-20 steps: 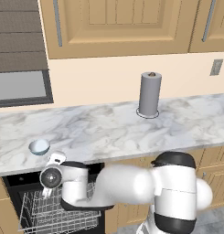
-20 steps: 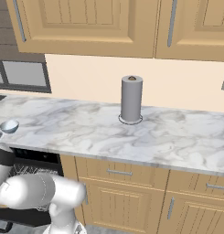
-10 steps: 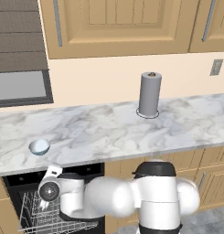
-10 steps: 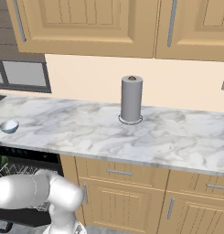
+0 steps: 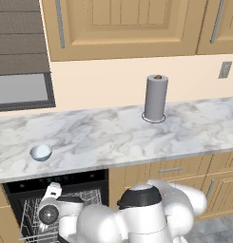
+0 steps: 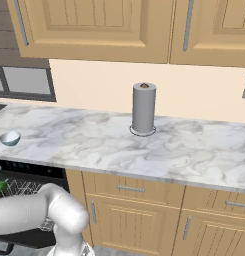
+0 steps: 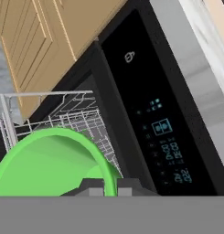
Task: Pick up the cup and bowl from the counter, place them in the dishwasher, and close the dishwasher door.
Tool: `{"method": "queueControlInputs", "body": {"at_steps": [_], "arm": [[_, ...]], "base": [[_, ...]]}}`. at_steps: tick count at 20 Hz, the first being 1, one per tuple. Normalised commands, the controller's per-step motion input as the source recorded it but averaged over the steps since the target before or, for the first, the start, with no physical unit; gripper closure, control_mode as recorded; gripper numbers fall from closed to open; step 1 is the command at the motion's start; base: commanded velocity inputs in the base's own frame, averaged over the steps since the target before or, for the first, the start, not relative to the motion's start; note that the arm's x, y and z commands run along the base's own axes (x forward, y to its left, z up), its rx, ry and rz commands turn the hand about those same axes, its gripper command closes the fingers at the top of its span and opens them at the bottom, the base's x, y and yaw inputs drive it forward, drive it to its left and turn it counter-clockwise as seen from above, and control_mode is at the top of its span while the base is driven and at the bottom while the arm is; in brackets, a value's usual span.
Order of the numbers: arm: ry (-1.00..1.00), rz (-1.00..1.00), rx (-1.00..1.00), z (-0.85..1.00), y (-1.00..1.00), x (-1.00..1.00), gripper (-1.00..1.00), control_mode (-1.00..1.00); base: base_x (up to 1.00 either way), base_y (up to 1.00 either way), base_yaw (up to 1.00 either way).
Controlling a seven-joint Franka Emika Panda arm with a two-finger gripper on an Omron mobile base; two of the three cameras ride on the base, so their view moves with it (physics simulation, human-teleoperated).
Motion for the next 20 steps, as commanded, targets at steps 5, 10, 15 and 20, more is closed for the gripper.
{"method": "queueControlInputs", "body": {"at_steps": [5,10,15,20], "arm": [[0.0,0.0,0.0,-0.27,0.0,0.0,1.0,-1.0],[0.01,0.0,0.0,-0.24,0.0,0.04,1.0,-1.0],[0.02,0.0,0.0,-0.24,-0.03,0.21,1.0,-1.0],[0.03,0.0,0.0,-0.18,-0.1,0.37,1.0,-1.0]], "base": [[0.0,0.0,0.0],[0.0,0.0,0.0],[0.0,0.0,0.0],[0.0,0.0,0.0]]}}
